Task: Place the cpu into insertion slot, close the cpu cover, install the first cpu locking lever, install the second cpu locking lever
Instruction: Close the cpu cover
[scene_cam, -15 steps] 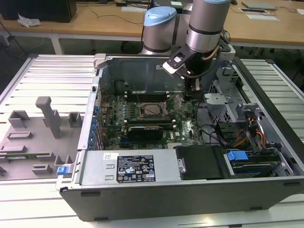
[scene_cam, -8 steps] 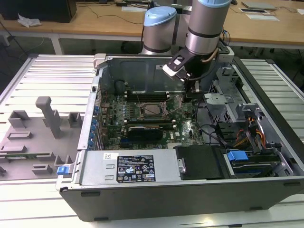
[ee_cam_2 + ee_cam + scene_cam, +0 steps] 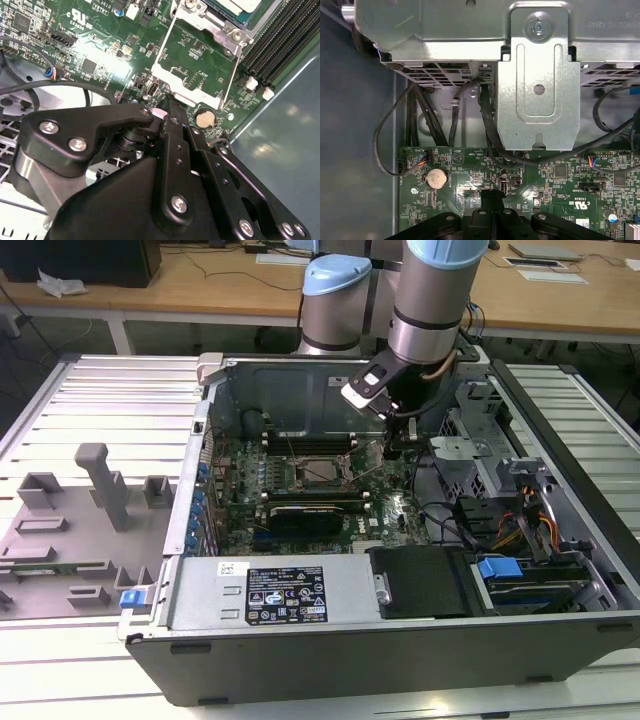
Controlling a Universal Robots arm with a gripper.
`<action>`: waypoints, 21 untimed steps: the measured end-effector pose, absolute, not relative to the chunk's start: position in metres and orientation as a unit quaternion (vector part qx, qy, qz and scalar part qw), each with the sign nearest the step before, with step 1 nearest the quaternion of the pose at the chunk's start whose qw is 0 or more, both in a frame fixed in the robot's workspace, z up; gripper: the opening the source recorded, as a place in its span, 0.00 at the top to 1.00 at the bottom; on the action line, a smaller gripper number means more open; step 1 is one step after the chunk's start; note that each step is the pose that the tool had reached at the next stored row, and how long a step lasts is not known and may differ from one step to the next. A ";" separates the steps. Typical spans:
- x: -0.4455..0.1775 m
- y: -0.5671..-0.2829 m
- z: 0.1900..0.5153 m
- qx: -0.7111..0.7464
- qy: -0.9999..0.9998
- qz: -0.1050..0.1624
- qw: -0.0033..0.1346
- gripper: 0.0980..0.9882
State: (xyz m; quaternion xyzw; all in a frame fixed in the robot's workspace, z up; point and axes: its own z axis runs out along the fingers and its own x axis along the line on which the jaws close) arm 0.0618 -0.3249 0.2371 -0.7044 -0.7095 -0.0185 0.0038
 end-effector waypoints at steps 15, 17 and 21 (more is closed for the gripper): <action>0.062 -0.325 0.241 -0.705 -0.709 0.005 0.030 0.99; 0.061 -0.324 0.241 -0.705 -0.709 0.005 0.029 0.99; 0.058 -0.323 0.241 -0.705 -0.709 0.005 0.029 0.99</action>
